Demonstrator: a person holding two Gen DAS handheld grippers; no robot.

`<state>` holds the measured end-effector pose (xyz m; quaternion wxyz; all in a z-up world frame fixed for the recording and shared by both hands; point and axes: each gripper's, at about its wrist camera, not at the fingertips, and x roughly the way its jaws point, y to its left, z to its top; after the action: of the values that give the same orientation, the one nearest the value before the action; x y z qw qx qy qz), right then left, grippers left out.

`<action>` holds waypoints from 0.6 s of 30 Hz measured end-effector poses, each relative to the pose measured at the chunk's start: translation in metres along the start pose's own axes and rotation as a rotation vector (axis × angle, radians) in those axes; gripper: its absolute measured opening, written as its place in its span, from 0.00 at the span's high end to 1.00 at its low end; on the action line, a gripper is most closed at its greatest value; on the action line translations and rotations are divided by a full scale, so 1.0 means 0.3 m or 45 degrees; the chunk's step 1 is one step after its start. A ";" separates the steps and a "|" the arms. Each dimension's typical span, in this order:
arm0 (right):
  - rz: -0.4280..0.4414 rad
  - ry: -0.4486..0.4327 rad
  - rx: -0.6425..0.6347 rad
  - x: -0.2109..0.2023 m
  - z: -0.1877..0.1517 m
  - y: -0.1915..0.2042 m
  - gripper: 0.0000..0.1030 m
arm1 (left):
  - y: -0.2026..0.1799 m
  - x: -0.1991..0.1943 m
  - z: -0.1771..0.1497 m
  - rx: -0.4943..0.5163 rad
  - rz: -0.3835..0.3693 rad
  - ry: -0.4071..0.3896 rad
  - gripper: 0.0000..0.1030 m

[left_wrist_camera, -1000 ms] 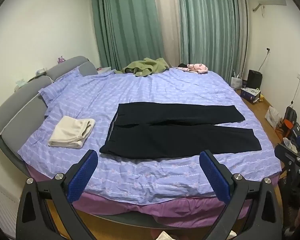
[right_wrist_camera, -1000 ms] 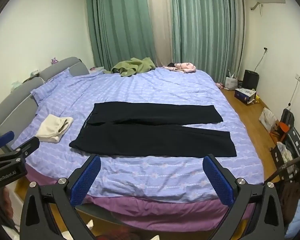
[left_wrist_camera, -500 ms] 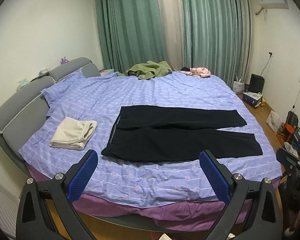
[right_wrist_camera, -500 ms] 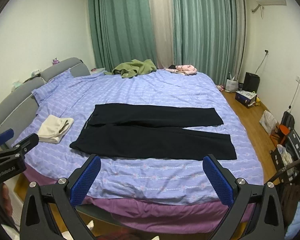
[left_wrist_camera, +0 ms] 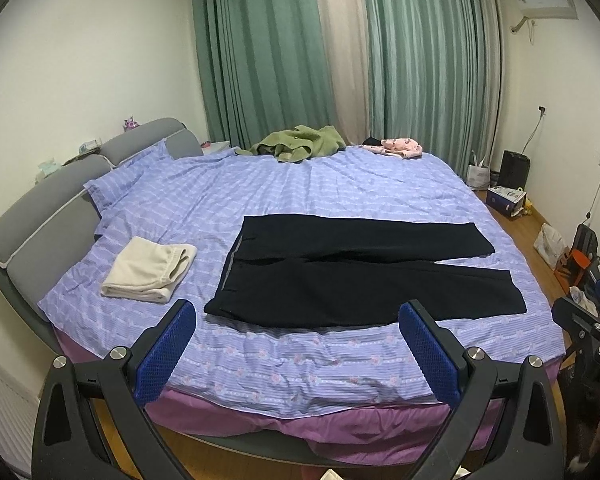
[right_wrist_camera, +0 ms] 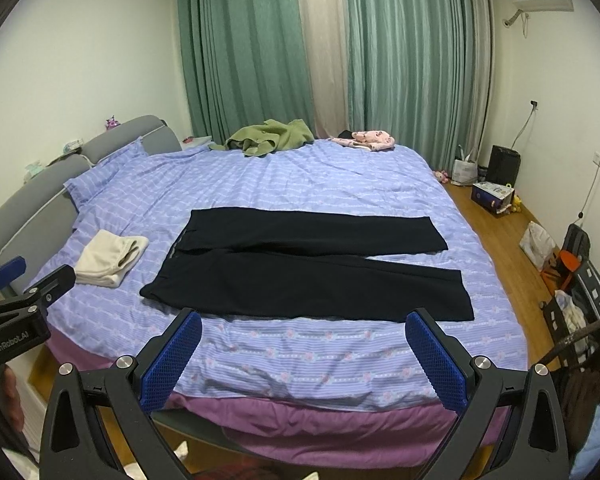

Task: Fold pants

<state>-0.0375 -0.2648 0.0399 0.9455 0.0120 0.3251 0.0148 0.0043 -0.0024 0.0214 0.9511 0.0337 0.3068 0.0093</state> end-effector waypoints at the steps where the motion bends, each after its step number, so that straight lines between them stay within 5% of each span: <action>1: 0.001 -0.001 0.002 -0.001 0.000 -0.001 0.00 | -0.003 -0.001 0.001 0.000 0.002 -0.002 0.00; 18: 0.002 -0.003 -0.001 0.002 0.005 0.002 0.00 | -0.011 -0.007 0.000 0.009 0.005 -0.024 0.00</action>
<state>-0.0361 -0.2641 0.0406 0.9459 0.0120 0.3239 0.0158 0.0024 -0.0057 0.0223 0.9538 0.0379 0.2979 0.0099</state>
